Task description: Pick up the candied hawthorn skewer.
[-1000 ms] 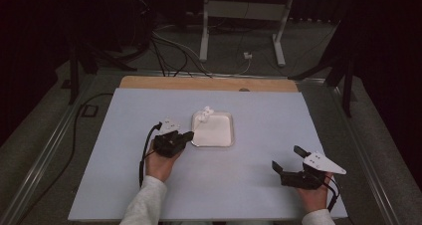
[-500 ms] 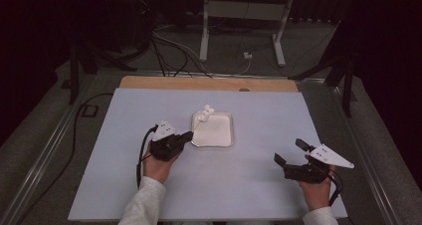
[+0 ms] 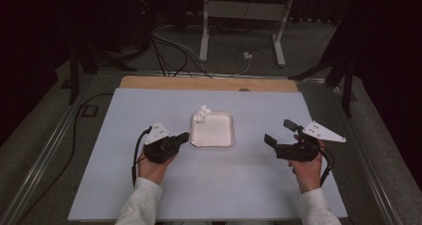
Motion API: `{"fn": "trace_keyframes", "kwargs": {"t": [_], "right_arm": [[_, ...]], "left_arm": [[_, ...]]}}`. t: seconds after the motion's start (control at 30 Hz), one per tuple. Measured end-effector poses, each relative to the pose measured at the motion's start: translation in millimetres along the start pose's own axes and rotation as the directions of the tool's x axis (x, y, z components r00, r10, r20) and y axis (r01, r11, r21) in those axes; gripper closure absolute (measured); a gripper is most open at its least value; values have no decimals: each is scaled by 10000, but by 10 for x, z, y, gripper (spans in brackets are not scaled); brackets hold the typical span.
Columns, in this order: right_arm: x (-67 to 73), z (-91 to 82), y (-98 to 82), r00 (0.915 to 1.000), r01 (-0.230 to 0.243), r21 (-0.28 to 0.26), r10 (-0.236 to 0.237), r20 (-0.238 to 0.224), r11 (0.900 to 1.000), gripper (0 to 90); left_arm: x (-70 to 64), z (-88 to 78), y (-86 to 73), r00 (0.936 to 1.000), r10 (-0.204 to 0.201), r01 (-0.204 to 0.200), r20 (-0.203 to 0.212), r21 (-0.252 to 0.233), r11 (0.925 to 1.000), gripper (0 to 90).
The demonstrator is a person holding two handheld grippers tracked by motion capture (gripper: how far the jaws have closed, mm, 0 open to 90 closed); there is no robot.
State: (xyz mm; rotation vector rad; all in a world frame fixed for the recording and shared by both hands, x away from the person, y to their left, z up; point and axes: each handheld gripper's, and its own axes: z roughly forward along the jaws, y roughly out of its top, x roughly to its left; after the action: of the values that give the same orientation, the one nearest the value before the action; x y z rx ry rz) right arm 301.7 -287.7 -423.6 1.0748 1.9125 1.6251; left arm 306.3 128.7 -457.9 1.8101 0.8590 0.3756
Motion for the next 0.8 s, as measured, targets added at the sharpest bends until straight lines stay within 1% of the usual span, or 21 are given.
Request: {"fn": "trace_keyframes", "kwargs": {"t": [0.03,0.1,0.13,0.2,0.23,0.3,0.33,0.47,0.53,0.57,0.8], "right_arm": [[0,0,0,10000,0,0,0,0,10000,17],[-3,70,48,9995,-277,-126,275,-154,9995,17],[1,105,69,9992,-362,-94,360,-196,9993,17],[7,134,82,9993,-336,-106,334,-173,9994,17],[24,196,108,9993,-302,-7,302,-198,9995,16],[51,260,137,9992,-297,110,299,-259,9995,17],[51,260,137,9992,-297,110,299,-259,9995,17],[106,373,199,9987,-216,225,226,-462,9995,16],[144,462,263,9980,-168,300,185,-599,9994,16],[144,462,263,9980,-168,300,185,-599,9994,16],[211,631,424,9967,-100,434,134,-801,9990,16]], "left_arm": [[-1,0,-1,10000,17,-17,19,-1,10000,900],[-1,-3,-1,10000,31,-31,46,-17,10000,900],[-2,-5,-1,10000,60,-60,70,-41,10000,900],[-5,-9,-3,9999,104,-104,99,-44,9999,900],[-8,-10,-5,9998,135,-135,121,-48,9999,900],[-11,-9,-6,9997,169,-169,147,-50,9998,900],[-9,-7,-5,9997,155,-154,175,-69,9999,900],[-6,0,-5,9995,134,-132,274,-88,9999,900],[-1,5,-6,9993,98,-94,353,-120,9999,900],[3,8,-7,9992,69,-63,400,-138,9999,900],[19,22,-14,9984,25,-16,570,-167,9999,900]]}}
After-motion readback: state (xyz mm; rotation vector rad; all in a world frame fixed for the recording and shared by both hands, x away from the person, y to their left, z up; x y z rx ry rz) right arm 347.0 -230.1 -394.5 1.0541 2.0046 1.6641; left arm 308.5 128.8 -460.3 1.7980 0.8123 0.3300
